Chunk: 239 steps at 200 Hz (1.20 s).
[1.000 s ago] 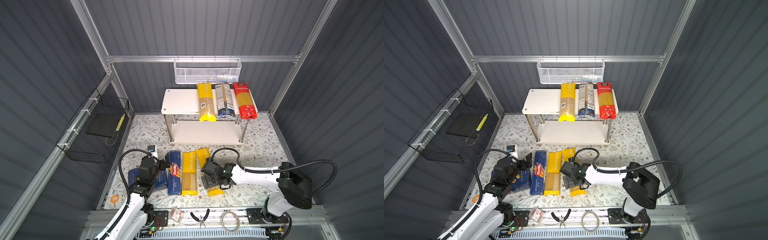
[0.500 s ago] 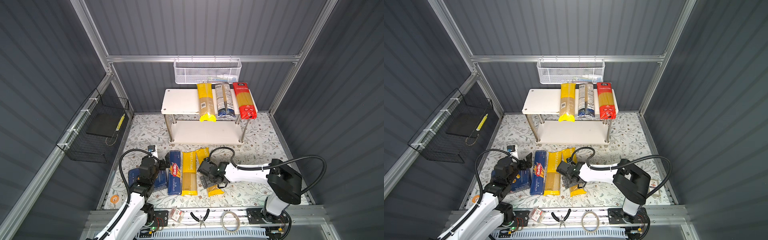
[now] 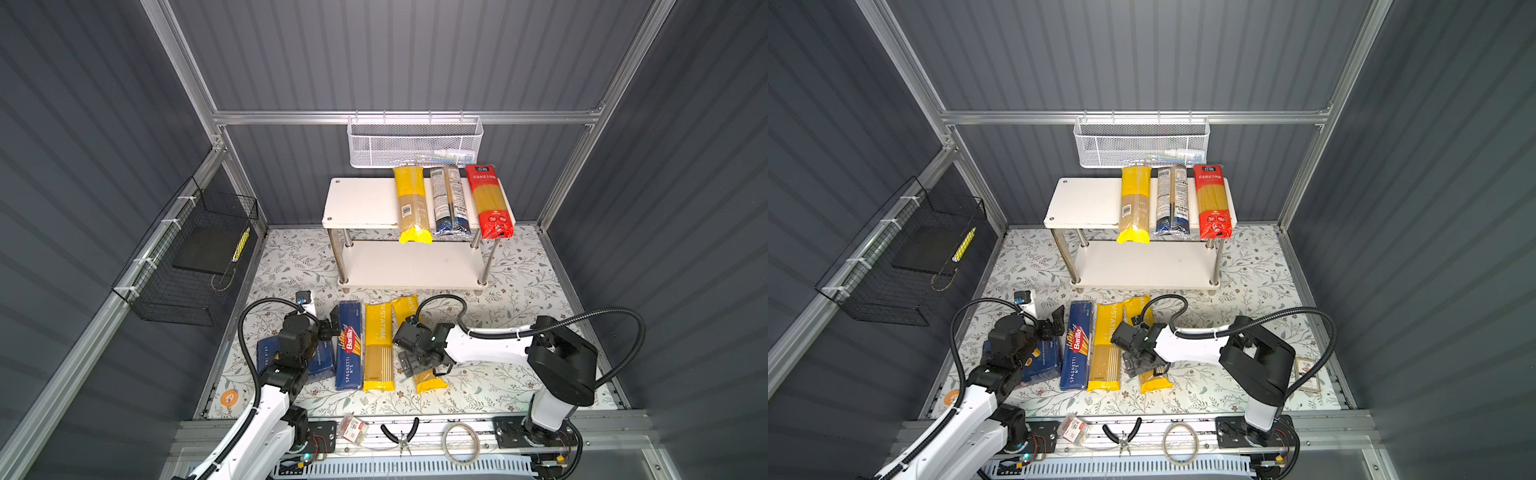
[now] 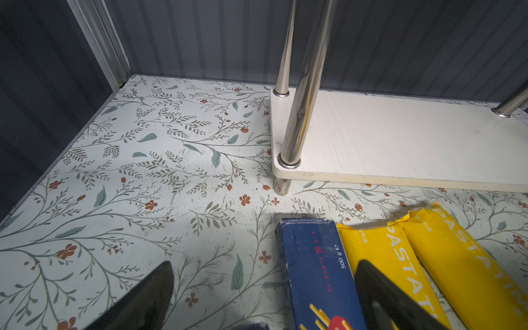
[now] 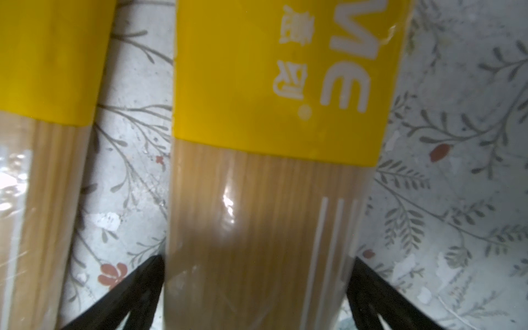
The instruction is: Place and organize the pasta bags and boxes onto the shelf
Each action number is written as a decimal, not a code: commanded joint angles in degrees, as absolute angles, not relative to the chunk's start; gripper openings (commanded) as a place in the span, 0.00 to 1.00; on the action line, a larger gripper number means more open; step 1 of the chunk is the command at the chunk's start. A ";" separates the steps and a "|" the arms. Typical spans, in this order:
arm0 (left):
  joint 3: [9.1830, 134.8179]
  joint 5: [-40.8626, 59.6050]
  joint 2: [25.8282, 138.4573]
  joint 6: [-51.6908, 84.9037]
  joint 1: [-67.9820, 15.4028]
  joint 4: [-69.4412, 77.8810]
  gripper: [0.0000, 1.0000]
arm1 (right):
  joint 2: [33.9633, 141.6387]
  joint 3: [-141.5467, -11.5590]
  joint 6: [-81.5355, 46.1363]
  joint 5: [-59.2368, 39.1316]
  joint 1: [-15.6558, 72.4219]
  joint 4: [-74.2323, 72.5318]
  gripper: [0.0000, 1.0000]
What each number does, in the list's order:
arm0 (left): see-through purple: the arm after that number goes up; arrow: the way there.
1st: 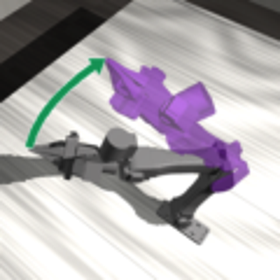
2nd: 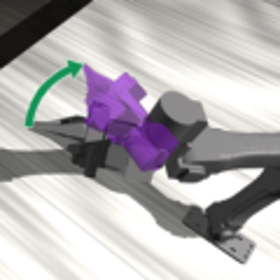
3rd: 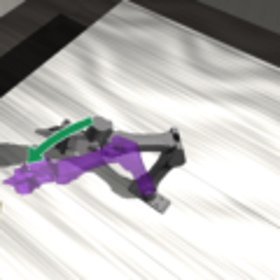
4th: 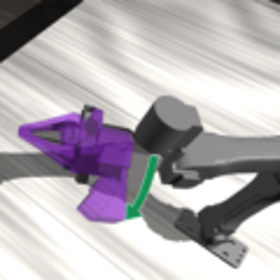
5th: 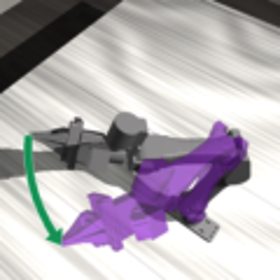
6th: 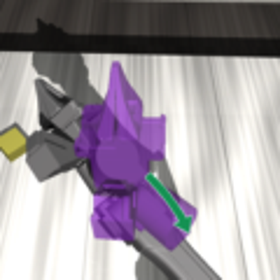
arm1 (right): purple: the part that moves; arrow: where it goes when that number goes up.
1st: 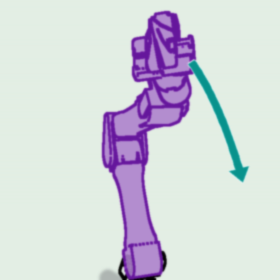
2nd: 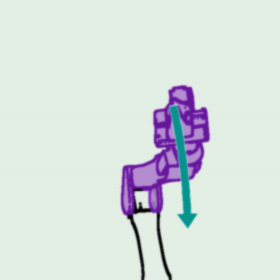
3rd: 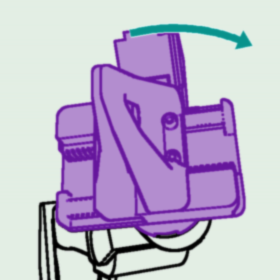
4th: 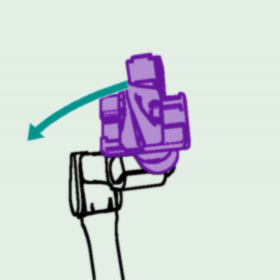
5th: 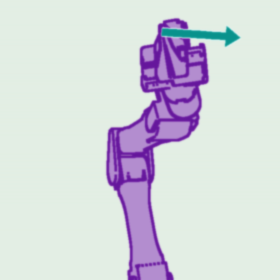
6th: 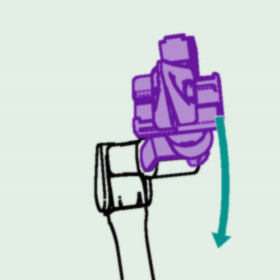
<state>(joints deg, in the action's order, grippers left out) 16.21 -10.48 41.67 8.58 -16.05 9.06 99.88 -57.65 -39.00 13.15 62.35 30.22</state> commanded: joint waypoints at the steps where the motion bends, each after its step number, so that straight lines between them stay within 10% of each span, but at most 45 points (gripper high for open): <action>1: 16.83 -9.83 41.78 8.25 -16.09 9.49 0.99 | 101.56 -56.54 -39.64 12.84 62.57 30.90 0.99; 239: 16.70 -9.36 41.72 8.12 -16.04 9.56 0.99 | 98.59 -54.14 -43.42 12.55 62.38 27.27 0.63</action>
